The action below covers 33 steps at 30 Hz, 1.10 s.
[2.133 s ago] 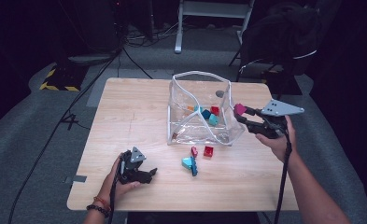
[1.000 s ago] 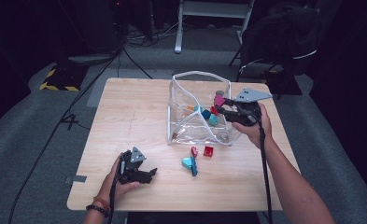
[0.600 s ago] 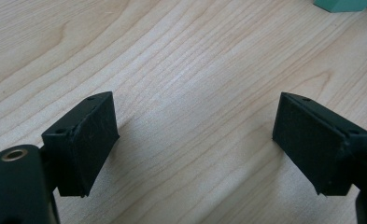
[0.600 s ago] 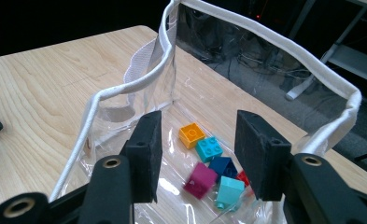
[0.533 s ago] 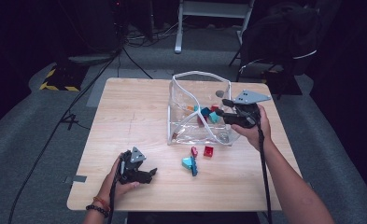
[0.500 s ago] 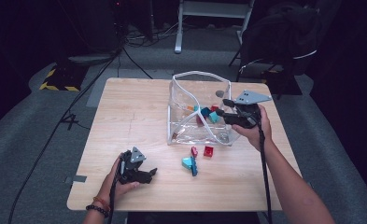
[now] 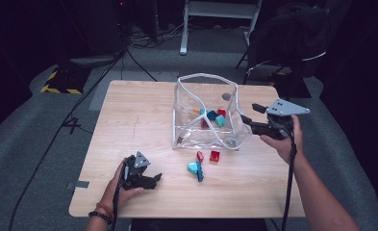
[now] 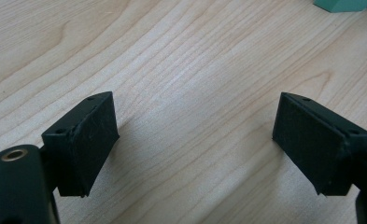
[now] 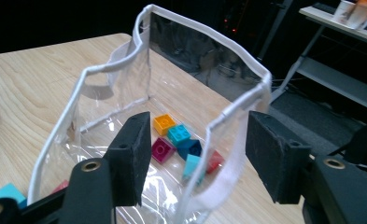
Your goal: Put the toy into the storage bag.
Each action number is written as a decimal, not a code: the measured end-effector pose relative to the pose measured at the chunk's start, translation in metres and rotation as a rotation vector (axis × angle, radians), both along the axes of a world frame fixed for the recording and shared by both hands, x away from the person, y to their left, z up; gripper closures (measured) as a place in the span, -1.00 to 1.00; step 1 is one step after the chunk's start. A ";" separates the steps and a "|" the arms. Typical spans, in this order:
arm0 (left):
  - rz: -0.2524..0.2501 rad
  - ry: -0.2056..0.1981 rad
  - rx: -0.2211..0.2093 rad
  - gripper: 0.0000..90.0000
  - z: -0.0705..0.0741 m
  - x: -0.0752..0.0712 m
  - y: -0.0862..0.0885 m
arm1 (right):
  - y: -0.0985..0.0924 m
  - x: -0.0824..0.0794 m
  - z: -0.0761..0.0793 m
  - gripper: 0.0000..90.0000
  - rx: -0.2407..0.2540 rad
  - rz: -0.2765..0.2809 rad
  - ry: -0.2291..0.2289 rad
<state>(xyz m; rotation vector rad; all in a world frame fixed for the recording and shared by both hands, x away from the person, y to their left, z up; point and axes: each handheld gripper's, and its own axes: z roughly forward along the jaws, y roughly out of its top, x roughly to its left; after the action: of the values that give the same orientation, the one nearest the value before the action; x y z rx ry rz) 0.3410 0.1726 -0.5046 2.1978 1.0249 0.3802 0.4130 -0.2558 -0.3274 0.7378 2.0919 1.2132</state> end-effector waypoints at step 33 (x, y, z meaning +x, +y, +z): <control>0.000 0.000 0.001 -0.68 0.000 0.000 0.000 | -0.039 -0.023 -0.127 -0.10 0.053 0.016 0.223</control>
<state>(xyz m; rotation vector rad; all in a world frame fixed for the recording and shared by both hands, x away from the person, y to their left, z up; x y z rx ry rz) 0.3410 0.1727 -0.5045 2.1984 1.0252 0.3814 0.3897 -0.2950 -0.4540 0.9193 2.2550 1.2485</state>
